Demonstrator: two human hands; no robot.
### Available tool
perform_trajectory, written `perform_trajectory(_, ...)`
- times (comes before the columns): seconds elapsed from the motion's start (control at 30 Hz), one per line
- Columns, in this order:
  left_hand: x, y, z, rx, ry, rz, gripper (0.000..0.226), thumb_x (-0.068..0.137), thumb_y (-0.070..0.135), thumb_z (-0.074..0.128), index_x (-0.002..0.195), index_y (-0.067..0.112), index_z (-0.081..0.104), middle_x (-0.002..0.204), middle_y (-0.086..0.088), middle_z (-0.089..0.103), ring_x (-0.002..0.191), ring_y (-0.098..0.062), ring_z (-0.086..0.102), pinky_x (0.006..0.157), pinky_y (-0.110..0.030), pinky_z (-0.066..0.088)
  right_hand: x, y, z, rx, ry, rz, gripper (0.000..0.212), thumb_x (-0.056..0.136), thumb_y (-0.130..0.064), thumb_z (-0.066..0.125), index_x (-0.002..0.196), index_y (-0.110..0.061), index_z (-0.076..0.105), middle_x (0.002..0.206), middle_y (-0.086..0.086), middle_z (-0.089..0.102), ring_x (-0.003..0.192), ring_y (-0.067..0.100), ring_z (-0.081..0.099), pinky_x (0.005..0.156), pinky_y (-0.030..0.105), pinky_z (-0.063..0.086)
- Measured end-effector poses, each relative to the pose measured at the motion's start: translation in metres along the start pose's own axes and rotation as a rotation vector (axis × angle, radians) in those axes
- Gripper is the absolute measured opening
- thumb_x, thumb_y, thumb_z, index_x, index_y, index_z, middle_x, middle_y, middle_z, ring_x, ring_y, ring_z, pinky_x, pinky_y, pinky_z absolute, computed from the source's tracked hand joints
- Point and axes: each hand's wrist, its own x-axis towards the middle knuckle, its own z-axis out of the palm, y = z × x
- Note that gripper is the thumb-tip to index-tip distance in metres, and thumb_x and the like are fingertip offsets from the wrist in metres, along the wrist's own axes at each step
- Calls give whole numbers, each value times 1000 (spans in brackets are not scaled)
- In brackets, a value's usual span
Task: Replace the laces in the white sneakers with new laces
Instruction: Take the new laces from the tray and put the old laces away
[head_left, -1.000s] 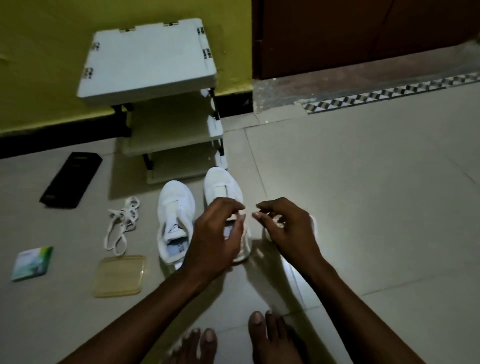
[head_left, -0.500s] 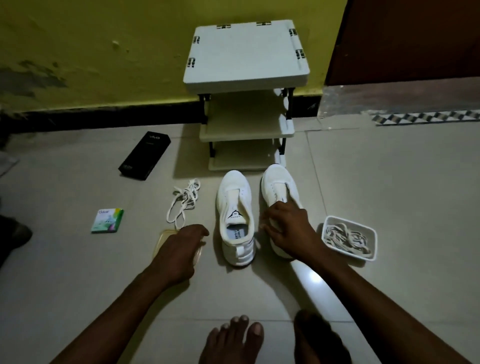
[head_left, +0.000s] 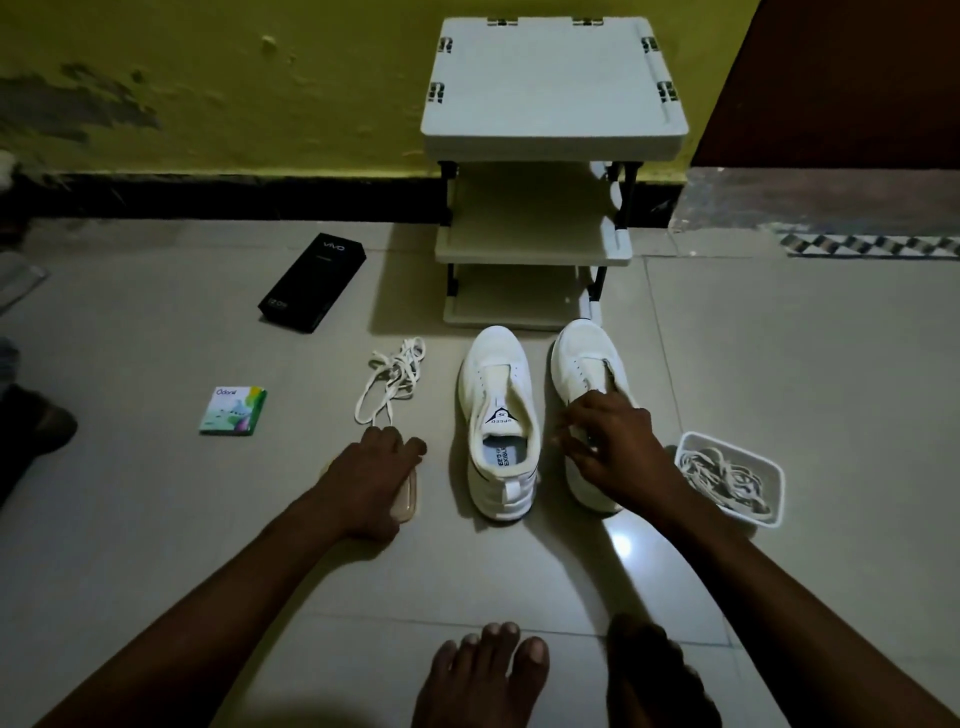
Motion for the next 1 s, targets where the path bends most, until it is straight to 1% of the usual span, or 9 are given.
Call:
perform_trajectory(0.13, -17, 0, -30, -397, 71, -55, 104, 55, 54, 82, 146, 30, 37, 131, 4, 36, 123, -17, 40, 98, -33, 48, 2, -12, -5, 99, 38, -55, 25, 86, -35, 67, 105, -21, 73, 101, -2, 66, 97, 19, 60, 77, 48, 53)
perform_trajectory(0.23, -28, 10, -69, -831, 231, -11, 91, 60, 41, 88, 142, 31, 49, 125, 5, 42, 117, -6, 51, 96, -24, 52, 2, -33, -14, 304, 9, -41, 43, 81, -48, 74, 117, -25, 70, 113, -9, 65, 108, 7, 60, 87, 37, 54)
perform_trajectory(0.33, -28, 37, -106, -1259, 341, 135, 73, 71, 15, 88, 138, 16, 58, 132, -8, 53, 120, -16, 59, 92, -25, 55, 2, -56, -26, 529, -128, -14, 75, 73, -40, 89, 139, -35, 54, 137, -17, 56, 131, 3, 51, 99, 27, 50)
perform_trajectory(0.43, -16, 70, -126, -1475, 398, 246, 71, 72, 18, 80, 137, 2, 55, 132, -13, 60, 122, -27, 62, 95, -32, 53, 4, -65, -37, 737, -249, 21, 102, 68, -24, 93, 151, -39, 36, 150, -14, 47, 140, 3, 42, 105, 36, 49)
perform_trajectory(0.5, -2, 88, -130, -1520, 398, 284, 72, 73, 17, 79, 137, -2, 52, 135, -22, 58, 126, -33, 60, 98, -36, 53, 2, -59, -49, 811, -214, 63, 100, 68, -15, 93, 150, -33, 40, 144, -6, 54, 133, 12, 53, 102, 43, 52)
perform_trajectory(0.63, 26, 118, -128, -1376, 309, 341, 77, 70, 16, 88, 138, 4, 53, 138, -18, 54, 130, -27, 58, 106, -42, 51, -16, -19, -81, 598, -111, 119, 92, 64, -22, 96, 144, -28, 52, 133, -10, 62, 120, 10, 61, 96, 39, 56)
perform_trajectory(0.7, 39, 137, -126, -1166, 277, 376, 80, 69, 17, 92, 138, 10, 53, 138, -6, 54, 130, -18, 57, 105, -37, 52, -32, 9, -97, 429, -103, 127, 95, 59, -32, 98, 143, -29, 53, 134, -16, 60, 121, 4, 59, 97, 34, 54)
perform_trajectory(0.8, 64, 177, -124, -708, 287, 485, 86, 67, 42, 91, 138, 15, 51, 131, 3, 52, 118, -9, 56, 101, -30, 51, -63, 54, -119, 313, -89, 184, 95, 53, -26, 99, 138, -26, 57, 135, -16, 60, 121, 0, 57, 100, 29, 50)
perform_trajectory(1.0, 112, 267, -110, -87, 189, 571, 77, 72, 56, 80, 127, 12, 49, 123, -6, 46, 108, -22, 52, 74, -36, 50, -102, 103, -128, -47, -156, 361, 101, 49, -52, 80, 143, -33, 46, 140, -13, 52, 126, 14, 53, 103, 48, 44)
